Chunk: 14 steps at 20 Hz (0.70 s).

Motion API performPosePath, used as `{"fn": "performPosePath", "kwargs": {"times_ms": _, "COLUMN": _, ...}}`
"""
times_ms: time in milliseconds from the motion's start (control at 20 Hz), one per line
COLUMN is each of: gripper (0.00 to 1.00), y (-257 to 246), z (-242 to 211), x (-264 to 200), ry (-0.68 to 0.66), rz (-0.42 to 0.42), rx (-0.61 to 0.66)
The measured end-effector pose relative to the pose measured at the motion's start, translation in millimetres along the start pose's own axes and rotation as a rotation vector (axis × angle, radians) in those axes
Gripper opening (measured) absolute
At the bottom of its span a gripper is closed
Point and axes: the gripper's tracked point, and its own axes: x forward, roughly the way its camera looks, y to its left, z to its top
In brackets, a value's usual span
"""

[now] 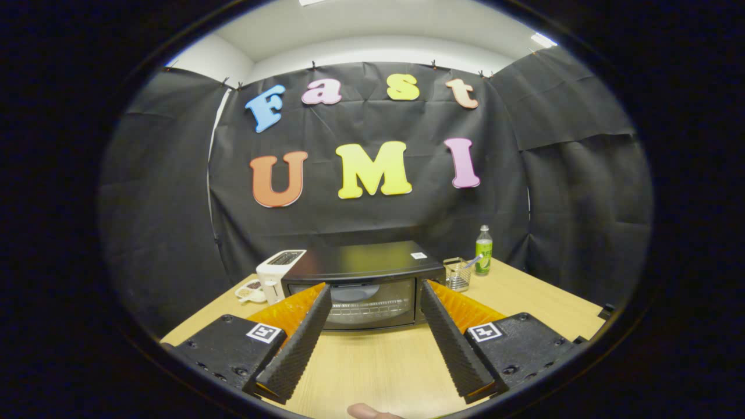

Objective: Open the toaster oven, put the food inside, and close the toaster oven door.

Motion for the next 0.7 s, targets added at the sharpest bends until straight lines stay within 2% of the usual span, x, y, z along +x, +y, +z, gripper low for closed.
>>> {"fn": "performPosePath", "kwargs": {"times_ms": 300, "gripper": 1.0, "y": -6, "z": 48, "x": -54, "ry": -0.069, "rz": 0.013, "rx": -0.022}}
{"fn": "performPosePath", "kwargs": {"times_ms": 500, "gripper": 1.0, "y": -18, "z": 71, "x": -82, "ry": -0.11, "rz": -0.02, "rx": -0.001}}
{"fn": "performPosePath", "kwargs": {"times_ms": 700, "gripper": 1.0, "y": -17, "z": 85, "x": -102, "ry": -0.121, "rz": 0.022, "rx": 0.005}}
